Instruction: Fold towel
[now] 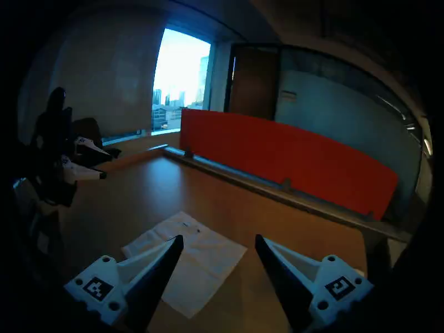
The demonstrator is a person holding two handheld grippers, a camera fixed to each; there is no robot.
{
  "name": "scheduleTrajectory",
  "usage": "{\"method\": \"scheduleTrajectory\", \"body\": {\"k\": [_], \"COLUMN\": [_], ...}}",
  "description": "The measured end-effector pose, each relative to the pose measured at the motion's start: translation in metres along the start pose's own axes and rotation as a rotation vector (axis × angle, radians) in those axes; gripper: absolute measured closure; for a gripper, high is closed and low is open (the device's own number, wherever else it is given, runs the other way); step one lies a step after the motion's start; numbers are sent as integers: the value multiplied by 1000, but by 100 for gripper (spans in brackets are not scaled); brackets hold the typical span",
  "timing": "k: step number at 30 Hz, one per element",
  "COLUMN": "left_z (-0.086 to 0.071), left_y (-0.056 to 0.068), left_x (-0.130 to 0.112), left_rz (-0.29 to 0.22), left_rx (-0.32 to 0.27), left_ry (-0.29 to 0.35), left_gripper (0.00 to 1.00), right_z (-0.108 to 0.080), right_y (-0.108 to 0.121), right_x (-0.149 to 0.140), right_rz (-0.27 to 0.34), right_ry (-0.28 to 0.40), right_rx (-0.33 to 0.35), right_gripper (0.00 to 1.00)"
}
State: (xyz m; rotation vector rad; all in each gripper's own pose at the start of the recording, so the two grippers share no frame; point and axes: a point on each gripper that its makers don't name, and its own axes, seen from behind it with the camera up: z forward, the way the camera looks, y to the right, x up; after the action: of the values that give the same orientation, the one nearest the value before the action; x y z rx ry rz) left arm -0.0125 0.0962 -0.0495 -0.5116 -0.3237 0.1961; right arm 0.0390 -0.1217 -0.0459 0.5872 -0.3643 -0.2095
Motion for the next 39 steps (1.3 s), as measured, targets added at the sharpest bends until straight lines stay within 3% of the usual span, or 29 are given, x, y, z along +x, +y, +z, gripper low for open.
{"method": "scheduleTrajectory", "body": {"k": [21, 39], "left_z": [34, 60], "left_y": [41, 53], "left_x": [-101, -174], "left_rz": [37, 54], "left_rx": [-83, -137], "left_ry": [-163, -291], "left_gripper": [5, 4], "right_z": [33, 56], "right_y": [-19, -40], "right_x": [-104, -180], "right_rz": [-30, -40], "right_ry": [-165, -279], "right_rx": [65, 122], "right_gripper": [0, 0]}}
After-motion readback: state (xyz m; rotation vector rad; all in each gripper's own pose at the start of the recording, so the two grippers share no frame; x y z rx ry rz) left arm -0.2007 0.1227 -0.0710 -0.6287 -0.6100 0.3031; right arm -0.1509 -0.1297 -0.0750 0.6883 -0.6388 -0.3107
